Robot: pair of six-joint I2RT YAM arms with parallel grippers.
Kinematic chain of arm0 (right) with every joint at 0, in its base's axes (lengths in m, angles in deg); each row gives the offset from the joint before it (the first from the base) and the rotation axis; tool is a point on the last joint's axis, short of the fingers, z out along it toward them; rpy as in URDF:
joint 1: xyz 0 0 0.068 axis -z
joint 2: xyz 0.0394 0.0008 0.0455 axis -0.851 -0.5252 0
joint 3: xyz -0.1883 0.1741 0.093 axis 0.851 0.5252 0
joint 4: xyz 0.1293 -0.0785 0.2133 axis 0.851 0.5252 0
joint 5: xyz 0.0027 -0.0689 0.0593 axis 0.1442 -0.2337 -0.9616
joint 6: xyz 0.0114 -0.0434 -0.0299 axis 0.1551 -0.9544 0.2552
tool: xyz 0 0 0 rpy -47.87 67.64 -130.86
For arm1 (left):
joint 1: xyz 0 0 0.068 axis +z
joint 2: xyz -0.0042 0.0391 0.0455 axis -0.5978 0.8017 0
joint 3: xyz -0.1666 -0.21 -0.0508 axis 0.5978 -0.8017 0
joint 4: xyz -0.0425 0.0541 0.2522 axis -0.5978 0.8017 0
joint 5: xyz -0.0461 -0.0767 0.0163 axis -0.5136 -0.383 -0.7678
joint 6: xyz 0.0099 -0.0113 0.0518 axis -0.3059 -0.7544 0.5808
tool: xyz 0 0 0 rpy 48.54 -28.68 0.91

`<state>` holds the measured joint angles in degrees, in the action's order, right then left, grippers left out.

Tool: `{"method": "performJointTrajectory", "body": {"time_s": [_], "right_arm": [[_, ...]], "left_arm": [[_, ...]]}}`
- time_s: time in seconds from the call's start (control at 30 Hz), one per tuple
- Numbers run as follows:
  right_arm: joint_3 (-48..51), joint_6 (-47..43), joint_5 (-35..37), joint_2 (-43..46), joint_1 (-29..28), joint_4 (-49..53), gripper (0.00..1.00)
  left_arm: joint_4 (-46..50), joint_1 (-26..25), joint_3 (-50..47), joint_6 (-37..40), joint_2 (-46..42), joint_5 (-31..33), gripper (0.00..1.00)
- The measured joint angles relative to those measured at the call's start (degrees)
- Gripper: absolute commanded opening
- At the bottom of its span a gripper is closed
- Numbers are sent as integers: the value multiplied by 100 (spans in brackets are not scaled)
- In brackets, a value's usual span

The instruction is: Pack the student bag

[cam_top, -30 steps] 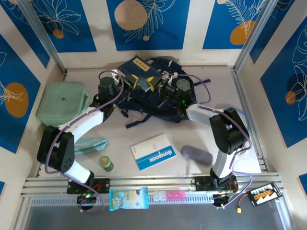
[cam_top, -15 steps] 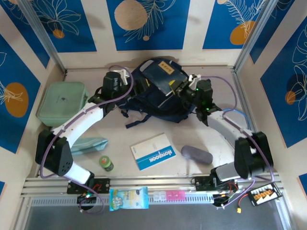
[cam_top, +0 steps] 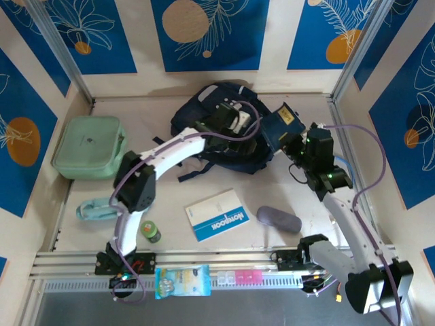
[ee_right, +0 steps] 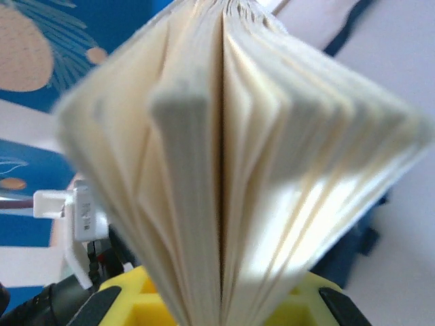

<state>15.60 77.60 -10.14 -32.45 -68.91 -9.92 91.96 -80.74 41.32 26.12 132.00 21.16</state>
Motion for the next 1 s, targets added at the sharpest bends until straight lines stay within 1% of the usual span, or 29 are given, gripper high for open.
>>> {"method": "performJointTrajectory", "body": {"time_s": [0.07,0.17,0.23,0.37,0.5,0.6,0.63,0.73,0.83,0.93,1.0], "right_arm": [[11,-63,142,225,101,332,3],[39,-122,251,455,229,684,3],[44,-168,293,529,295,859,3],[94,-208,308,625,404,1097,3],[264,-170,282,774,468,1158,3],[404,-116,247,872,472,1167,3],[422,-98,238,872,472,1178,3],[448,-96,188,861,472,1193,3],[448,-52,173,863,476,1200,3],[448,11,157,868,511,1200,3],[448,52,155,896,533,1196,3]], "left_arm": [[214,-127,387,321,385,232,92],[431,-236,752,614,802,492,84],[540,-227,973,761,1043,651,79],[723,-188,1558,992,1528,949,64],[890,-184,2135,1154,1908,1185,57],[911,-186,2234,1198,2000,1335,54],[920,-186,2234,1204,2011,1377,49],[925,-192,2256,1252,2055,1473,41],[960,-214,2280,1259,2076,1488,27],[1005,-212,2308,1189,2070,1451,23],[1021,-192,2308,1150,2046,1368,17]]}}
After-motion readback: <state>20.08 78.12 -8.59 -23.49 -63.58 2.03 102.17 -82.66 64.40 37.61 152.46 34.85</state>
